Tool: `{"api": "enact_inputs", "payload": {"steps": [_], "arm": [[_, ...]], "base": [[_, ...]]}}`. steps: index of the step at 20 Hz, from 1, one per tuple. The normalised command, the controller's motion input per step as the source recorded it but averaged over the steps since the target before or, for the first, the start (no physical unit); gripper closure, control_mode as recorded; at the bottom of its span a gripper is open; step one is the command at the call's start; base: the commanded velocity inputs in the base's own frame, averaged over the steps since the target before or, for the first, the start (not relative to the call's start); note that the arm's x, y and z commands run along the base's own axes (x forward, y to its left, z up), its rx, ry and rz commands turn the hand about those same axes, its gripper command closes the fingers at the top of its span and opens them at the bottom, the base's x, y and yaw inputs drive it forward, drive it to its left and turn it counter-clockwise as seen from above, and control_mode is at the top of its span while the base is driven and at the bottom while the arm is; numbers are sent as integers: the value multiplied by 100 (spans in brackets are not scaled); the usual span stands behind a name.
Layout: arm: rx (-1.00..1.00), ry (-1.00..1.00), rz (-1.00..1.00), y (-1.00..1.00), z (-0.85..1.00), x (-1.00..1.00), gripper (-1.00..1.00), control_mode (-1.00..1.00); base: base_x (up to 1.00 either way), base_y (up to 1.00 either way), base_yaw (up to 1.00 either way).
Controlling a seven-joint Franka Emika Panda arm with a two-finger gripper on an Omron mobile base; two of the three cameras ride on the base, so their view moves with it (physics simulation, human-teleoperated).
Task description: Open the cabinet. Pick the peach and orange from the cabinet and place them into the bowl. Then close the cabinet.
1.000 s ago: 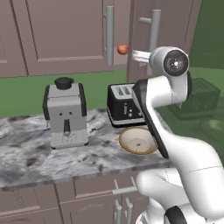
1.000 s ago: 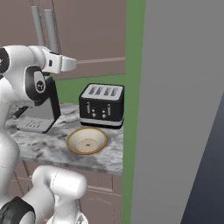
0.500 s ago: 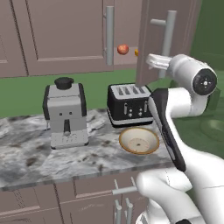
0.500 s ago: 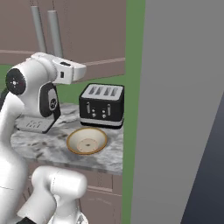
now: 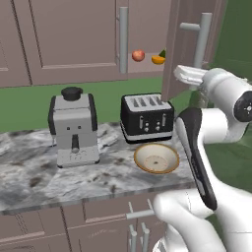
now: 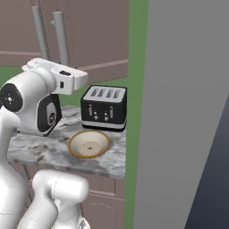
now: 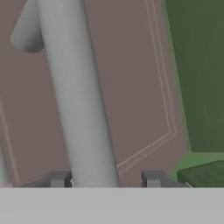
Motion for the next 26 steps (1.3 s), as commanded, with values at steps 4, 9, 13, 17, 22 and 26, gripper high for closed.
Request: {"api": "enact_inputs", "payload": {"steps": [4,9,13,17,22,26], "arm": [[2,-1,-14,0,0,-100,-100,-100],[1,0,-18,4,0,-93,-100,-100],[-1,0,-17,55,0,-26,-100,-100],[-7,0,-9,83,0,6,-100,-100],[-10,0,-9,73,0,35,-100,-100],[-10,-1,-13,41,0,61,-100,-100]], "base": [[0,0,0],[0,0,0],[0,0,0],[0,0,0],[0,0,0],[0,0,0]]}}
